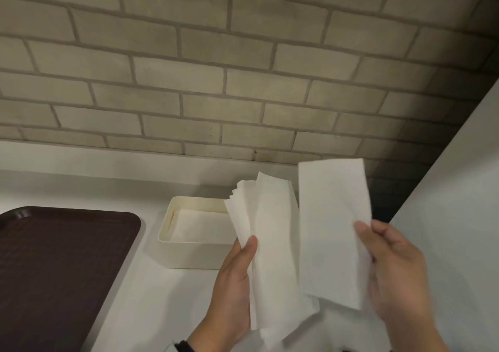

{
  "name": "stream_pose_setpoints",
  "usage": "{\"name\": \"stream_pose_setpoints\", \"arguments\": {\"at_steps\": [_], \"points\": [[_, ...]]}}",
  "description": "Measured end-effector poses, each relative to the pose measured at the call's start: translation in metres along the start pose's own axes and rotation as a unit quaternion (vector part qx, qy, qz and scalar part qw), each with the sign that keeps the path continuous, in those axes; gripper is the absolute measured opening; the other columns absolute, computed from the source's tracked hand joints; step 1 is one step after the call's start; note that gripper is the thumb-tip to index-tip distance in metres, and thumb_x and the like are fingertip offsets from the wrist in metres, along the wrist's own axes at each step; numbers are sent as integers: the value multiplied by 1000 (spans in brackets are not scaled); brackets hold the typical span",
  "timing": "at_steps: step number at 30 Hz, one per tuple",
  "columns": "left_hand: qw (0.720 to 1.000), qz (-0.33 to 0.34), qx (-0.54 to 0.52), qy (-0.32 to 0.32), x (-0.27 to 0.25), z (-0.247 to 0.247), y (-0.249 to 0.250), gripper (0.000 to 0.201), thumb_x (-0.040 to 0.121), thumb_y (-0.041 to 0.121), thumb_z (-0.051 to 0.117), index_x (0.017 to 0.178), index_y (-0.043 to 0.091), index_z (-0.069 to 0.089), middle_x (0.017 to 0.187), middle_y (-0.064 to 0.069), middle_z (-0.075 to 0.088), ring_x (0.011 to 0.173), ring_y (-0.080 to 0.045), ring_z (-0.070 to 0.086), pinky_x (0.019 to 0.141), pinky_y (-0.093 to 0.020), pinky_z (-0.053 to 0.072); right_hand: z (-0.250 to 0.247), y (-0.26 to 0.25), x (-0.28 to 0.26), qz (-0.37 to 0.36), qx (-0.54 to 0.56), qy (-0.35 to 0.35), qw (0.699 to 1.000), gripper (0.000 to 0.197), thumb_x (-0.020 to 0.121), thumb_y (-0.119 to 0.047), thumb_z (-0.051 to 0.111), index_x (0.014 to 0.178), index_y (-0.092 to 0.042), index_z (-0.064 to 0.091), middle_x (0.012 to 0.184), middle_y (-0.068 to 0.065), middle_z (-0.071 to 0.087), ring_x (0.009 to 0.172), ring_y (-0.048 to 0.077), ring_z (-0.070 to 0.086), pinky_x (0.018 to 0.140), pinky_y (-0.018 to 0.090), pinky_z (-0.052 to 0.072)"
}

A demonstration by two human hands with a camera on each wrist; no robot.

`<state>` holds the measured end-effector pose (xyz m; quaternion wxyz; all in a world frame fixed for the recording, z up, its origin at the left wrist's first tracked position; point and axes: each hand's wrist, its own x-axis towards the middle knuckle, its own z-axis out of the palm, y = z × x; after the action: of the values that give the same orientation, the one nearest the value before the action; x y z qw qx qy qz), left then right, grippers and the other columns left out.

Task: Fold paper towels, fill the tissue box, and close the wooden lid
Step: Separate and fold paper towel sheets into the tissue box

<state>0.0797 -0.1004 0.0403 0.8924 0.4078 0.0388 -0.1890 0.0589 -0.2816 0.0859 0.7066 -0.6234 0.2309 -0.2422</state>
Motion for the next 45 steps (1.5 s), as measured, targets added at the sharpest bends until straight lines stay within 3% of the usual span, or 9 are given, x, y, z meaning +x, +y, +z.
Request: {"name": "stream_pose_setpoints", "arguments": {"at_steps": [5,11,15,21,30,35,38,42,45], "points": [[999,-18,-24,-19,0,1,-4,35,86,29,53,120,27,61,113,-4,72,105,-27,68,91,-45,50,0,-17,-3,76,215,-81,970,9,90,-17,53,85,-14,59,78,0,72,67,11,71,57,27,59],[999,2,-12,-51,0,5,-9,33,90,25,48,120,22,63,113,-9,71,103,-26,68,86,-41,50,29,13,-23,56,-74,-78,993,9,86,-18,64,84,-11,61,81,5,71,78,24,66,71,36,54],[998,3,18,-65,-1,0,-9,37,78,21,66,115,28,69,116,-7,70,108,-27,66,97,-45,47,37,17,-23,35,-63,-71,995,7,83,-13,68,84,-10,62,84,5,72,83,27,67,79,38,55],[996,-13,-2,-86,-5,1,-9,37,80,16,62,116,21,69,115,-10,71,109,-29,66,98,-43,46,41,19,-9,36,-50,-86,994,28,80,-14,71,104,-24,60,102,-6,68,94,16,66,86,39,54],[998,-22,-11,-63,3,-7,-12,38,79,24,60,116,18,68,114,-14,70,106,-33,67,97,-46,46,47,36,-15,48,-106,-124,985,8,91,-26,59,98,-25,62,97,-6,68,88,15,64,63,24,49],[998,0,44,-49,10,-19,-11,41,79,34,57,115,18,68,112,-9,72,104,-26,68,97,-45,47,47,54,-16,77,-64,-153,983,14,92,-21,57,104,-28,60,101,-8,71,96,17,67,88,40,53],[990,45,119,-53,14,-26,-9,41,89,44,44,114,21,66,110,-1,73,104,-16,68,85,-31,52,46,65,-14,57,-71,-140,986,15,93,-13,55,102,-23,62,96,-8,74,91,14,69,82,33,55],[939,157,304,28,28,-36,-15,22,97,15,50,110,29,62,103,11,72,103,-13,66,91,-34,53,50,79,-19,16,-97,-132,986,21,95,-13,51,105,-30,60,100,-14,71,96,10,66,84,32,55],[929,179,320,54,32,-33,-17,24,98,15,48,110,34,58,102,18,70,99,-2,64,94,-34,50,54,82,-23,-3,-76,-144,987,27,95,-10,49,109,-30,60,101,-13,71,96,9,66,86,34,54]]}}
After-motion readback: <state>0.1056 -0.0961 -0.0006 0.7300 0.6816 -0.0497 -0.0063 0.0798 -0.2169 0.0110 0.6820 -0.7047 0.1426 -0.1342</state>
